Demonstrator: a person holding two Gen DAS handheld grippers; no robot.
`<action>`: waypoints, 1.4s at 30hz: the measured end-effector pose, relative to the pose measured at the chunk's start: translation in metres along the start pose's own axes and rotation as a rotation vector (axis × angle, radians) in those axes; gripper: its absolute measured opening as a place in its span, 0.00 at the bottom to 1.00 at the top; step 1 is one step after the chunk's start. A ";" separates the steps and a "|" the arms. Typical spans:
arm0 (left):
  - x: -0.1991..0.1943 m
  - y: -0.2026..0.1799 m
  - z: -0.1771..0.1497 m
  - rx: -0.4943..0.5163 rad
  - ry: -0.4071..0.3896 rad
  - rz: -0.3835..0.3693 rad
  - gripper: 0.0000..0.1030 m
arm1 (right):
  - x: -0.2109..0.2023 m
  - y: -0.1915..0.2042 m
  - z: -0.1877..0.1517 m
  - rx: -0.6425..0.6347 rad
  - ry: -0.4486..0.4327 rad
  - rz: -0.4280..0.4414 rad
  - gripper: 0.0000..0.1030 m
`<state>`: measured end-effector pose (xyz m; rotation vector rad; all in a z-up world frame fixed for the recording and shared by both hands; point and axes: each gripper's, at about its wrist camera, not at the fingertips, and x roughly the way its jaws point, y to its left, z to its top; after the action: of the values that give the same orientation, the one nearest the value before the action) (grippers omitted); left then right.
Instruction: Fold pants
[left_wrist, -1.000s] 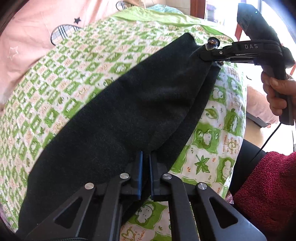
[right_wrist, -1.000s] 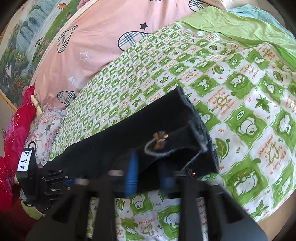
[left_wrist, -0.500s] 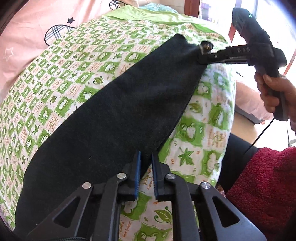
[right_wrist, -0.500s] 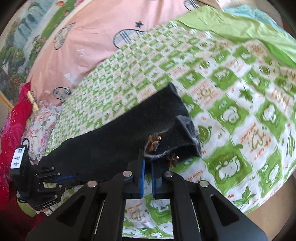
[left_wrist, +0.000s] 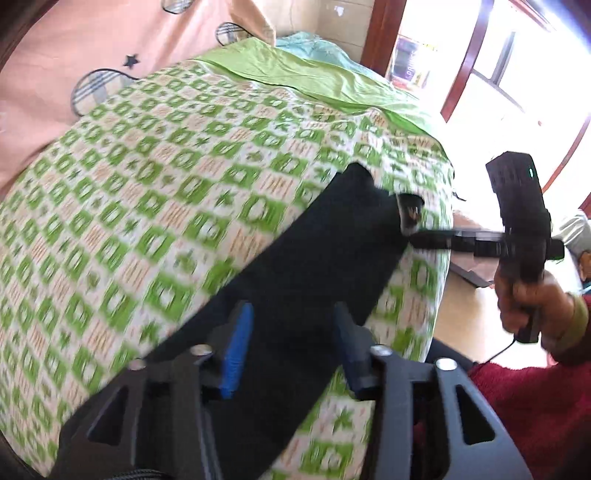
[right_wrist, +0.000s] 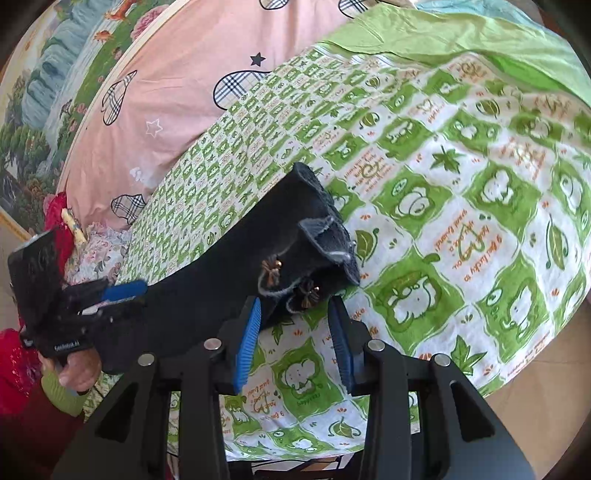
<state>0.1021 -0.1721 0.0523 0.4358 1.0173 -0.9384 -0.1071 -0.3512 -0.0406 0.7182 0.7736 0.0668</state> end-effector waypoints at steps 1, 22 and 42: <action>0.006 0.000 0.009 0.000 0.009 -0.025 0.53 | 0.000 -0.001 -0.001 0.007 -0.002 0.002 0.38; 0.143 -0.037 0.106 0.121 0.199 -0.177 0.35 | 0.014 -0.009 -0.009 -0.012 -0.061 0.079 0.26; 0.027 -0.013 0.090 0.011 -0.084 -0.153 0.10 | -0.008 0.040 0.016 -0.154 -0.122 0.333 0.11</action>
<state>0.1439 -0.2550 0.0740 0.3281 0.9794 -1.0912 -0.0944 -0.3323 -0.0027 0.6917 0.5207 0.3775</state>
